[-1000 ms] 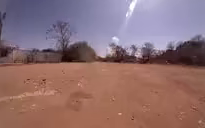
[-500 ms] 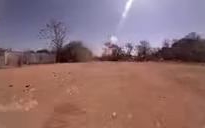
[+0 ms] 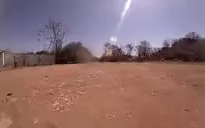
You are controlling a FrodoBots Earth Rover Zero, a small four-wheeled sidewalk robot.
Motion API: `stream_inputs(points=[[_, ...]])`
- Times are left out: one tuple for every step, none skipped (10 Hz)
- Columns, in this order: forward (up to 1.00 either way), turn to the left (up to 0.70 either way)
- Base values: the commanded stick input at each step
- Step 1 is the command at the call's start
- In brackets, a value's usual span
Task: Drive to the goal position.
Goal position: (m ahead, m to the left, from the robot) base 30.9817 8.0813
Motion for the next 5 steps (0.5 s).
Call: stream_inputs(points=[[1.00,0.00],[1.00,0.00],[1.00,0.00],[1.00,0.00],[1.00,0.00]])
